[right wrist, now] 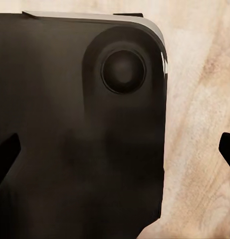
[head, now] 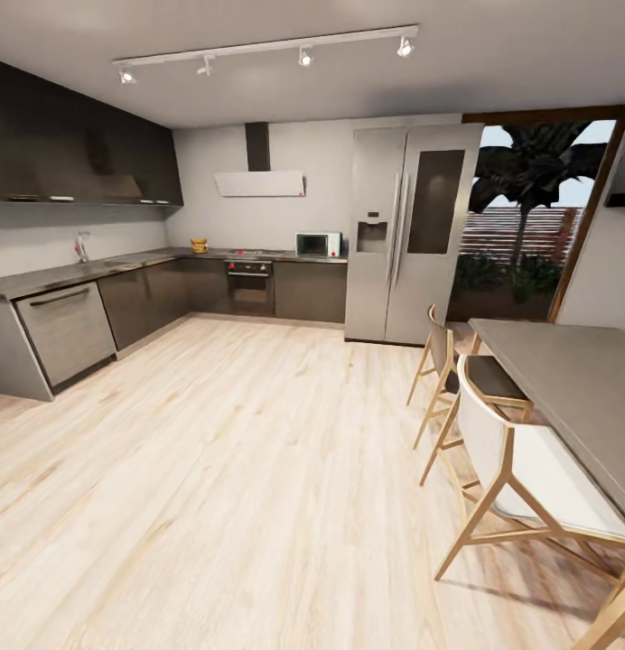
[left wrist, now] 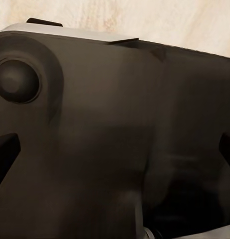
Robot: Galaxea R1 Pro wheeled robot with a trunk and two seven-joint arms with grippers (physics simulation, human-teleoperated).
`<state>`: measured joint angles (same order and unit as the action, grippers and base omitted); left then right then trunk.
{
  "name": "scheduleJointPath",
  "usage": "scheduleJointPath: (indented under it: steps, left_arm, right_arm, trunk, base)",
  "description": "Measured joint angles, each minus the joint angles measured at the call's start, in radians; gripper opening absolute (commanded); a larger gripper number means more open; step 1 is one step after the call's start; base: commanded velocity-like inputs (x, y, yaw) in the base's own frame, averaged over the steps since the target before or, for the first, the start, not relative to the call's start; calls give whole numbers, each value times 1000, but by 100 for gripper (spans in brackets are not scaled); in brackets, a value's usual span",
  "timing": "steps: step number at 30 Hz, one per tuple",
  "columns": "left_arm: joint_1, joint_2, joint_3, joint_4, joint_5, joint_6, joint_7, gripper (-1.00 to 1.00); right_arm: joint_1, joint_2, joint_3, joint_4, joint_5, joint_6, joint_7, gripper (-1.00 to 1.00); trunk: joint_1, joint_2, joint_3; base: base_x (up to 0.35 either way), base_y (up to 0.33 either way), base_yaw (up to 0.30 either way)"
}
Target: In the kitchen, take the popcorn bag from the countertop, put it into the microwave, and heat it until the popcorn is cooked so the cooked popcorn ends up inside the bag.
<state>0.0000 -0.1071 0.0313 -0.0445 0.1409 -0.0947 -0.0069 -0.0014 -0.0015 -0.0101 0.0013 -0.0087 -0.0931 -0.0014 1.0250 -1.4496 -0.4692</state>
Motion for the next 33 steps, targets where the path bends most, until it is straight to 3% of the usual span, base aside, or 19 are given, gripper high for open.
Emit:
scheduleJointPath:
  steps: [14, 33]
  left_arm:
    - [0, 1, -2, 0, 0, 3, -1, 100]
    - [0, 5, -3, 0, 1, 6, -1, 100]
  right_arm:
    - [0, -1, 13, 0, 12, 5, 3, 100]
    - [0, -3, 9, 0, 9, 1, 0, 100]
  trunk:
    - [0, 0, 0]
    - [-1, 0, 0]
  base:
    - [9, 0, 0]
    - [304, 0, 0]
